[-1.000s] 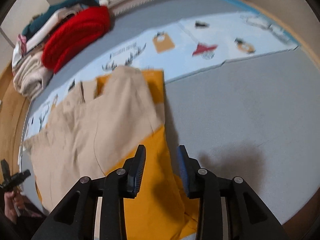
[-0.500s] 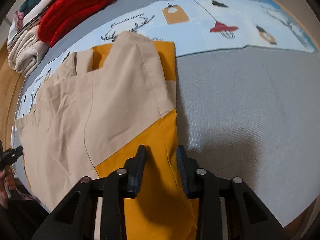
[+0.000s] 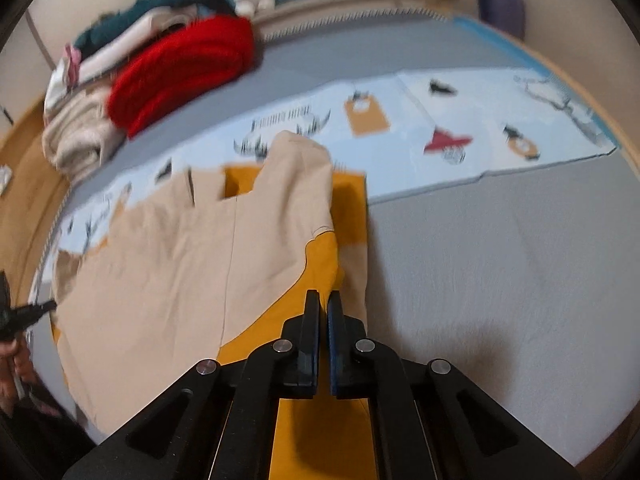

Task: Fold large clothes

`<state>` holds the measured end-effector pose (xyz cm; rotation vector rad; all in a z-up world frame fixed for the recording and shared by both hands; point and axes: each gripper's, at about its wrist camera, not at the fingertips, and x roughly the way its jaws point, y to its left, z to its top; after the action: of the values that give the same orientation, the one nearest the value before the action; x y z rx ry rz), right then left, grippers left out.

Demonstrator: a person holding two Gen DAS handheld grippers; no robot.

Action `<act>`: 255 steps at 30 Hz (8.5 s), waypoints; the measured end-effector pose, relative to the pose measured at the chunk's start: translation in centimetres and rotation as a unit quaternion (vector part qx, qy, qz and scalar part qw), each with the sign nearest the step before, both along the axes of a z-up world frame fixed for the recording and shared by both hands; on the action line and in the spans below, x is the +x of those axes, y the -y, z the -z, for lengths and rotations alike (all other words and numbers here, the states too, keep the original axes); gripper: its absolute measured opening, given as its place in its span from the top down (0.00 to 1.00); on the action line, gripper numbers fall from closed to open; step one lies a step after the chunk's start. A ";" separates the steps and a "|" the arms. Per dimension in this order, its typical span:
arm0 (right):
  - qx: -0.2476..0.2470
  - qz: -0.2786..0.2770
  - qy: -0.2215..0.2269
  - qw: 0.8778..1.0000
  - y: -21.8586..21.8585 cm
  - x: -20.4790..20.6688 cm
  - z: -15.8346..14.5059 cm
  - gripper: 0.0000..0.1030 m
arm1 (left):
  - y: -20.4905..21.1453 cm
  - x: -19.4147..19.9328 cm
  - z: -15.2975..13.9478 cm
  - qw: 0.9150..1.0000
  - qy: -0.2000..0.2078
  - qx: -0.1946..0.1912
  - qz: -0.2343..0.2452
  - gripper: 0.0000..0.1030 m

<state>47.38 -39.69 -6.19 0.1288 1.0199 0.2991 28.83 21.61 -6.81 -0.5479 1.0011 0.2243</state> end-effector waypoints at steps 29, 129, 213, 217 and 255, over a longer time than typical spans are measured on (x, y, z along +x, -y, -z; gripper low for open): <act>-0.053 0.068 -0.107 0.991 -2.4 6.9 6.7 0.78 | -1.1 4.7 1.5 0.999 -0.006 -0.035 -0.012 0.61; -0.110 -0.175 0.053 0.977 -18.6 -15.6 0.0 0.88 | 6.9 -13.5 9.6 0.970 0.014 -0.191 -0.150 0.56; -0.067 -0.087 0.136 0.985 -8.4 -12.4 -6.8 0.47 | 24.1 -9.3 -6.8 0.972 0.142 0.129 0.135 0.94; -0.048 -0.068 0.108 0.991 -5.9 -12.2 -6.8 0.47 | 28.0 -8.3 -6.2 0.962 0.140 0.134 0.193 0.94; -0.029 -0.150 -0.123 0.981 -17.6 -9.7 5.1 0.74 | 23.6 -8.3 -2.2 0.980 0.028 0.052 0.188 0.48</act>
<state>37.67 -22.10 -11.29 -0.0442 1.2949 0.5358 20.52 -2.03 -4.58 -0.2605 1.0123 -0.0764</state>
